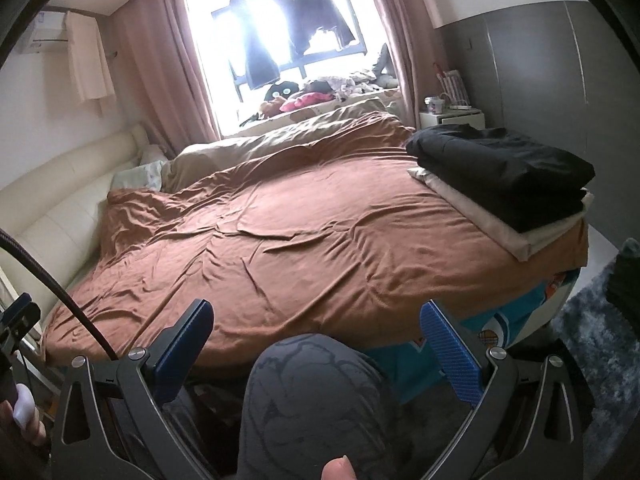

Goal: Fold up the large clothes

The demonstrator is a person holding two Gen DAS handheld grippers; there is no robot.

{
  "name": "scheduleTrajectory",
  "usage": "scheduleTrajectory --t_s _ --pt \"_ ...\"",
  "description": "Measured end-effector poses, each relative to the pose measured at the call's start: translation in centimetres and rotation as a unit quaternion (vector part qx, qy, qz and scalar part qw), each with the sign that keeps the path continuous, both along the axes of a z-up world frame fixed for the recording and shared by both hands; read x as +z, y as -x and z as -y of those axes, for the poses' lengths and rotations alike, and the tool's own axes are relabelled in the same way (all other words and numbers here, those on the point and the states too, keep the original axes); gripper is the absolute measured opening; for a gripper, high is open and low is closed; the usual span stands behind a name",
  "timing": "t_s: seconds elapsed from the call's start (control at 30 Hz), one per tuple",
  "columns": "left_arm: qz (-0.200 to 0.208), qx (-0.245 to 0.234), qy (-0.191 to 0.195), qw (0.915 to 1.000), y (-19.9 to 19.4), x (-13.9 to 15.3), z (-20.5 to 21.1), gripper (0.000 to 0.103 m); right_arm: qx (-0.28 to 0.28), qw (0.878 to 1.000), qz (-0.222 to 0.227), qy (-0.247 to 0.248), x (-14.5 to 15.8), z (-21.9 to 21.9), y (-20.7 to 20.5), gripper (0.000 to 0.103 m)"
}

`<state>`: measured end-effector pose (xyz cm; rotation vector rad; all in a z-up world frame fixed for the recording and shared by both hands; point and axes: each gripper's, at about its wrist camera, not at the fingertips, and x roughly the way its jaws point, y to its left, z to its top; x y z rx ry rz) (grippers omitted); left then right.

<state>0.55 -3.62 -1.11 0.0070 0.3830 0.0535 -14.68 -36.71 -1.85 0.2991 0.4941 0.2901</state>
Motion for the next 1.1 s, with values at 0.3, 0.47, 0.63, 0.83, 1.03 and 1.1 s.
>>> scheduleTrajectory --t_s 0.3,0.47,0.63,0.83,1.03,1.1 --pt "0.002 0.0 0.006 1.0 0.4 0.2 0.0 0.103 -0.004 1.0 -0.005 0.0 -0.6 -2.0 1.2 0.103" --pt "0.002 -0.001 0.006 1.0 0.4 0.2 0.0 0.103 -0.005 1.0 -0.007 0.003 -0.6 -2.6 1.4 0.103" --pt "-0.001 0.001 0.013 0.9999 0.2 0.1 -0.2 0.103 -0.007 1.0 -0.009 0.002 -0.6 -2.8 1.3 0.103" --pt "-0.005 0.0 0.015 0.9999 -0.2 -0.1 -0.1 0.103 -0.008 1.0 -0.01 0.004 -0.6 -3.1 1.3 0.103" --pt "-0.007 0.0 0.018 0.9998 -0.5 -0.4 -0.1 0.103 -0.007 1.0 -0.015 0.003 -0.8 -3.1 1.0 0.103" --pt "-0.007 0.0 0.019 0.9998 -0.5 -0.4 -0.1 0.103 -0.006 1.0 -0.017 0.002 -0.8 -3.1 0.9 0.103"
